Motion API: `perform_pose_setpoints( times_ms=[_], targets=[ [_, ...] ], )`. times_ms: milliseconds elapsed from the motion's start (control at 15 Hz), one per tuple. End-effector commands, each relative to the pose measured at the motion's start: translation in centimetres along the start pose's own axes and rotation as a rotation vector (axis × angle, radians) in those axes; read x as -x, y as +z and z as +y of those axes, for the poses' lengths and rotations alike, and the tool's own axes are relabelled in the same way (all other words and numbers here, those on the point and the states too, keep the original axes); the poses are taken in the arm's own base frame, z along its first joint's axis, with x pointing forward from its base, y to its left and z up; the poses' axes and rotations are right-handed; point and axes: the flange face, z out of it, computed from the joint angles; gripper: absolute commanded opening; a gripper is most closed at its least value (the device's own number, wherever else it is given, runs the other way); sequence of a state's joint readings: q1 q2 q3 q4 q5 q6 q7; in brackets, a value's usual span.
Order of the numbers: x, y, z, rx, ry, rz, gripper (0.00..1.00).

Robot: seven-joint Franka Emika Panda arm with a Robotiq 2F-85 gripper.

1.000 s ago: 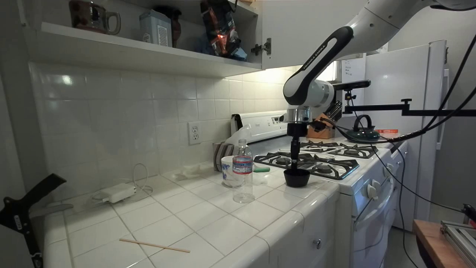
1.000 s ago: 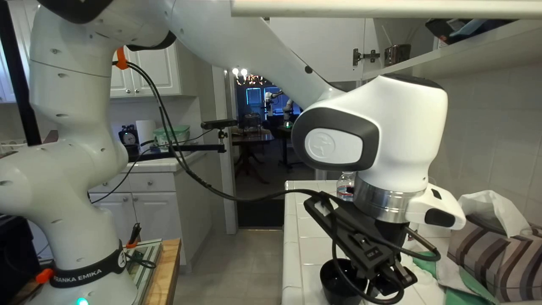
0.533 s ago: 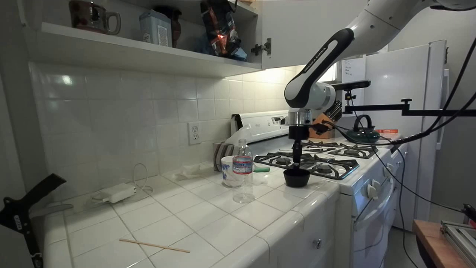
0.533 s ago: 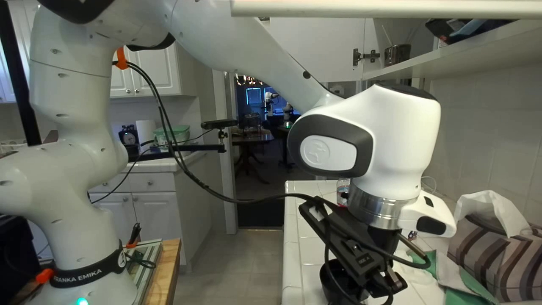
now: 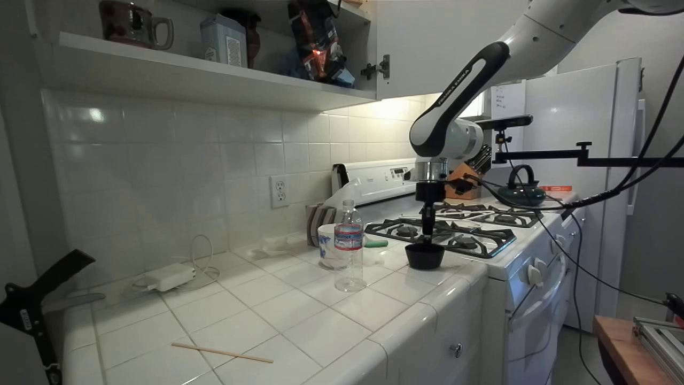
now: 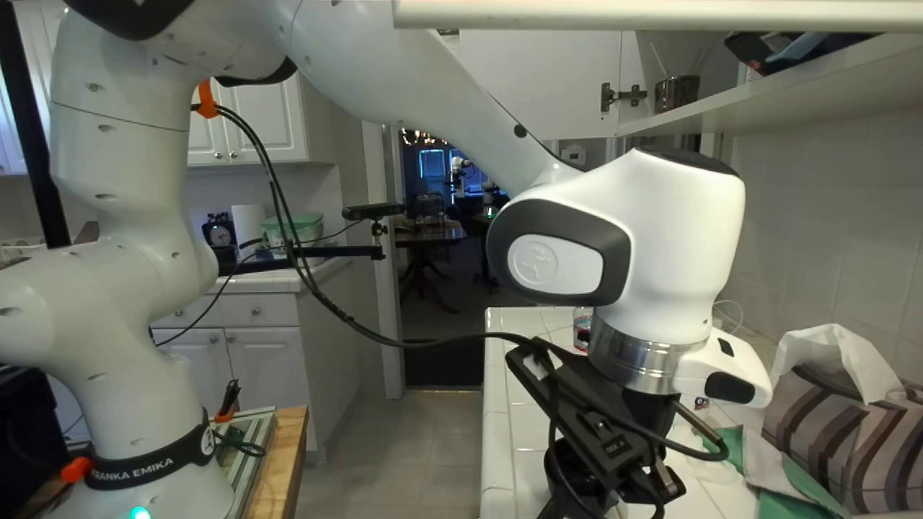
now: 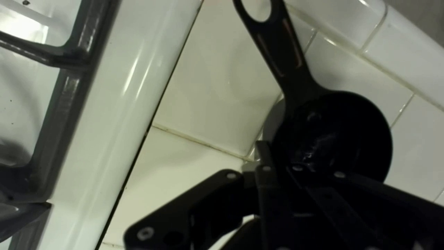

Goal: Pour the contents in the black pot inside the water bottle

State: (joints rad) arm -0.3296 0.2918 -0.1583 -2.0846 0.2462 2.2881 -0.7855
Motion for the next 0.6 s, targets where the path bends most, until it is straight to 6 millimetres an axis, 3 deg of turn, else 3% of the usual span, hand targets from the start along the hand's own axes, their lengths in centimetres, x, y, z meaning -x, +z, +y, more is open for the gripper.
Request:
perform_pose_setpoints(
  times_ms=[0, 533],
  targets=[
    [0.6, -0.5, -0.5, 0.032, -0.008, -0.009, 0.01],
    [0.5, -3.2, -1.4, 0.087, -0.022, -0.004, 0.01]
  ],
)
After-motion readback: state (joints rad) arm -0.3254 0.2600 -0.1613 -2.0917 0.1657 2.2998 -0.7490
